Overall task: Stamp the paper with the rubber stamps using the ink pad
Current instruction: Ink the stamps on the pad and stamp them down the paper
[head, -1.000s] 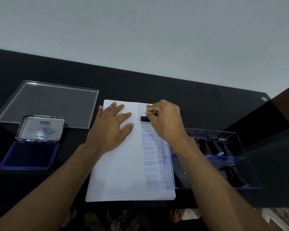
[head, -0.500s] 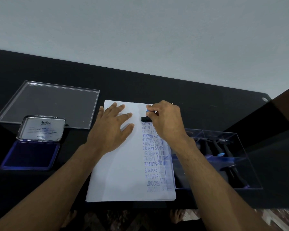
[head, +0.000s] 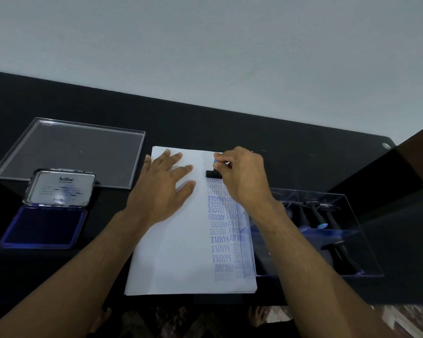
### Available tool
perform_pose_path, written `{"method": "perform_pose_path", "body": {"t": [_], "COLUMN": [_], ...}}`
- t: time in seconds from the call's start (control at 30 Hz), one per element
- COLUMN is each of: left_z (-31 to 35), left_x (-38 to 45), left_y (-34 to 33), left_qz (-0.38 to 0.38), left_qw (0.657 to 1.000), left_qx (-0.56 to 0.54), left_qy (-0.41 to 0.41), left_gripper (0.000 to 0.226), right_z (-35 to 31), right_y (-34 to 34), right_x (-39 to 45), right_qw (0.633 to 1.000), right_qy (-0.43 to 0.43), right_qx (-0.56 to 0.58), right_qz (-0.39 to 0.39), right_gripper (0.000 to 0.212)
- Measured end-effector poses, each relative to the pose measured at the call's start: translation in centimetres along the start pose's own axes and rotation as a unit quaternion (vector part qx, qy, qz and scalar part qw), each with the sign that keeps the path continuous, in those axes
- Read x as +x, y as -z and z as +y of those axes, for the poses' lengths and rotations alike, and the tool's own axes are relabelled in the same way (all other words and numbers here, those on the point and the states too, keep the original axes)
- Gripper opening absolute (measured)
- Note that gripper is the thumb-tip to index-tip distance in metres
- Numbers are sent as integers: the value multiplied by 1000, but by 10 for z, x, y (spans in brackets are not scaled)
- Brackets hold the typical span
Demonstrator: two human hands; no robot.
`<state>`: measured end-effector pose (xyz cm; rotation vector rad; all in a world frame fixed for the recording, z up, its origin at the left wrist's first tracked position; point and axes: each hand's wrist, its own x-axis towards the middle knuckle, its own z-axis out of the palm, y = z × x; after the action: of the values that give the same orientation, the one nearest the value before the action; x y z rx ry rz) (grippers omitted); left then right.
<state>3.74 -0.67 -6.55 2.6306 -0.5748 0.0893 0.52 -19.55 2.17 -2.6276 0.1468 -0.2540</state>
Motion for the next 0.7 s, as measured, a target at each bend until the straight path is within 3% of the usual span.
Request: {"method": "perform_pose_path", "body": {"t": [0.53,0.6,0.7], "left_z": [-1,-2,-2], "left_x": [0,-1,-1], "left_y": [-3,-2,-2], "left_qz": [8,13,10], "left_qw": [1000,1000,1000], "left_qx": [6,3,-2], "left_qy": [-6,-10,-10], "left_gripper": [65,64,64], "right_z": [-1,1,6], "right_y": [0,1,4], "right_x": [0,-2,-4], "right_qw": [1000,999,987], "right_qy": [-19,-15,-33], "right_qx": [18,26,86], "right_qz": [-1,28,133], "right_gripper": [26,21,11]}}
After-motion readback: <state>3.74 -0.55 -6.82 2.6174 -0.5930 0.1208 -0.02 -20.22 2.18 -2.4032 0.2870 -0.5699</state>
